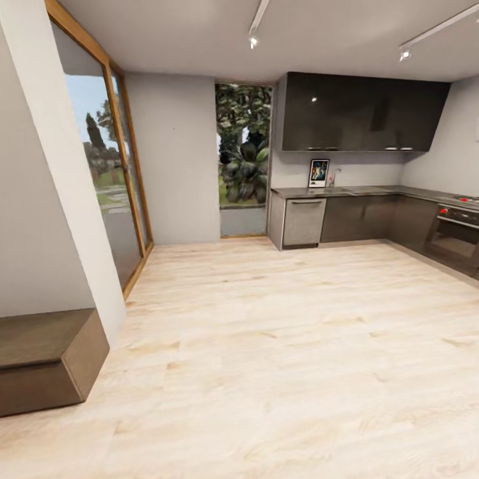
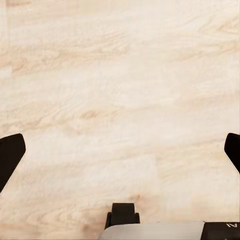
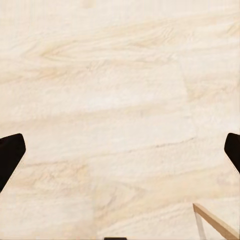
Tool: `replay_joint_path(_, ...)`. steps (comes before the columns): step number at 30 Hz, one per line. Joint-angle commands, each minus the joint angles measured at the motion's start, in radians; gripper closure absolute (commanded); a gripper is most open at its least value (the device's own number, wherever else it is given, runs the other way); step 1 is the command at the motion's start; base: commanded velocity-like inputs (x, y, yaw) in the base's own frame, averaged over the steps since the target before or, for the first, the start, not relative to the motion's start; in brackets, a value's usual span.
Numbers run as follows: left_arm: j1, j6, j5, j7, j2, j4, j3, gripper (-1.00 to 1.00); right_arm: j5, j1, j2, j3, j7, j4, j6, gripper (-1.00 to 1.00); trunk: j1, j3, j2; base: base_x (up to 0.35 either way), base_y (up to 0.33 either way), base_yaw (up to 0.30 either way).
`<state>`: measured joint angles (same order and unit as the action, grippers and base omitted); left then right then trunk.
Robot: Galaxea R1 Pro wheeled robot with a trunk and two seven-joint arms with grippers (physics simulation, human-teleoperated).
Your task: Pick up the poster from the kitchen countertop and hang it on one of the wall nails in the kitchen.
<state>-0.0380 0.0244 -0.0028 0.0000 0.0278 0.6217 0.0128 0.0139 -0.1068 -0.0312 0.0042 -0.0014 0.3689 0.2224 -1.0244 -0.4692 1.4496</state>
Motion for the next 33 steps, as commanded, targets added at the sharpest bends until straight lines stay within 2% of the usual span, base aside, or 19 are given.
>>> replay_joint_path(1, 0.000, 0.002, 0.000, 0.000, 0.000, 0.001, 0.001, -1.00, 0.001, -0.001, 0.000, 0.000, 0.000, -0.001, 0.003, -1.00, -0.001, -0.001, 0.000, 0.337, 0.000, 0.000)
replay_joint_path(11, 0.000, 0.002, 0.000, 0.000, 0.000, 0.001, 0.001, -1.00, 0.001, -0.001, 0.000, 0.000, 0.000, -0.001, 0.003, -1.00, -0.001, -0.001, 0.000, 0.337, 0.000, -0.093)
replay_joint_path(33, 0.000, 0.002, 0.000, 0.000, 0.000, 0.001, 0.001, -1.00, 0.001, -0.001, 0.000, 0.000, 0.000, -0.001, 0.003, -1.00, -0.001, -0.001, 0.000, 0.337, 0.000, -0.238)
